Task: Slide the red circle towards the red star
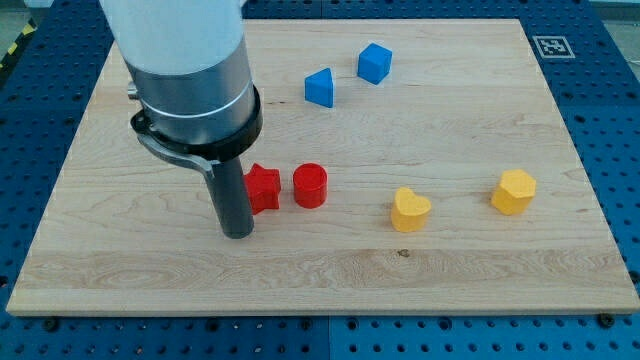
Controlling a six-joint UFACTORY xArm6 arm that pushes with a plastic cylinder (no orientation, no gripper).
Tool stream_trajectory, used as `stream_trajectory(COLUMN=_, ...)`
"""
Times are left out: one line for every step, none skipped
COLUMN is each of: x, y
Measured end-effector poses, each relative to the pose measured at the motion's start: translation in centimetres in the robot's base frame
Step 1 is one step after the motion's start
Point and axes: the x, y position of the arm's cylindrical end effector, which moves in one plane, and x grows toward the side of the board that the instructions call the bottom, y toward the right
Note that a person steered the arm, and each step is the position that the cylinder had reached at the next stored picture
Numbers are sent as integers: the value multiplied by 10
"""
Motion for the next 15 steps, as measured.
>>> stream_trajectory(x=9, y=23)
stream_trajectory(x=17, y=59)
stream_trajectory(x=-18, y=65)
stream_trajectory(x=-25, y=67)
stream_trajectory(x=-19, y=85)
stream_trajectory(x=-14, y=111)
stream_trajectory(x=-14, y=136)
stream_trajectory(x=-25, y=139)
stream_trajectory(x=-25, y=138)
stream_trajectory(x=-33, y=138)
stream_trajectory(x=-44, y=138)
stream_trajectory(x=-44, y=138)
stream_trajectory(x=-44, y=127)
stream_trajectory(x=-44, y=112)
stream_trajectory(x=-44, y=112)
